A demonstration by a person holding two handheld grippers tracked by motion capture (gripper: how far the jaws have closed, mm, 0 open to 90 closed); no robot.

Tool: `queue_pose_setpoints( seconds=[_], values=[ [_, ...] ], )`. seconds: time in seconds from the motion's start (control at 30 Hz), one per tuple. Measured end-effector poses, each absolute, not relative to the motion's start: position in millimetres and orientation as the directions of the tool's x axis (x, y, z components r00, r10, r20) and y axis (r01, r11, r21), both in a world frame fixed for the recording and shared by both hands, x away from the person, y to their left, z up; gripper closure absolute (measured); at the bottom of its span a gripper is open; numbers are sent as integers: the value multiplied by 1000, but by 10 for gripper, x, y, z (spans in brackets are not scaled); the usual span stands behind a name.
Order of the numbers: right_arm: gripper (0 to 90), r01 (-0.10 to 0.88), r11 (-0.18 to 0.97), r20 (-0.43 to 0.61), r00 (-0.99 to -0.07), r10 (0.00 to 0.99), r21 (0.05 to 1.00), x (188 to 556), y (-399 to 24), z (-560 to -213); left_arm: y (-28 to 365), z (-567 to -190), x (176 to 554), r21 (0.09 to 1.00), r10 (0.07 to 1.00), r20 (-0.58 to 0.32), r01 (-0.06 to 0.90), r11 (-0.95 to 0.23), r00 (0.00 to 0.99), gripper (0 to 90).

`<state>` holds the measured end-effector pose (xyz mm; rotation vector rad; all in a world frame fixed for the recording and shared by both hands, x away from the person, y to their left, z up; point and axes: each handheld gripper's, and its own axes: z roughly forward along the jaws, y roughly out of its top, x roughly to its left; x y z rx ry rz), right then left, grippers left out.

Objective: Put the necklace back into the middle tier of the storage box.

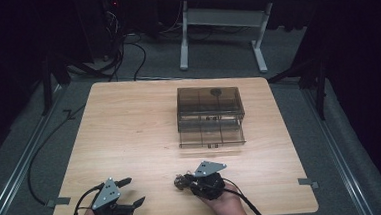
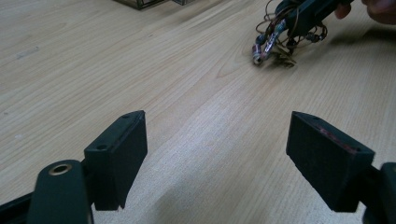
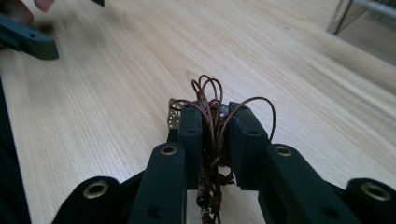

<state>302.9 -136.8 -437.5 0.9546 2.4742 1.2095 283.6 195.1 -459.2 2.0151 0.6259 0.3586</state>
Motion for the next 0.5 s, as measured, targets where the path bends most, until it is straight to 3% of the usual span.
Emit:
queue_pose_setpoints(
  seconds=[0.5],
  values=[
    [767, 447, 324, 92, -692, 716, 834, 2935, -1930, -4237, 1948, -4593, 2837, 869, 570, -1, 282, -406, 822, 210]
  ],
)
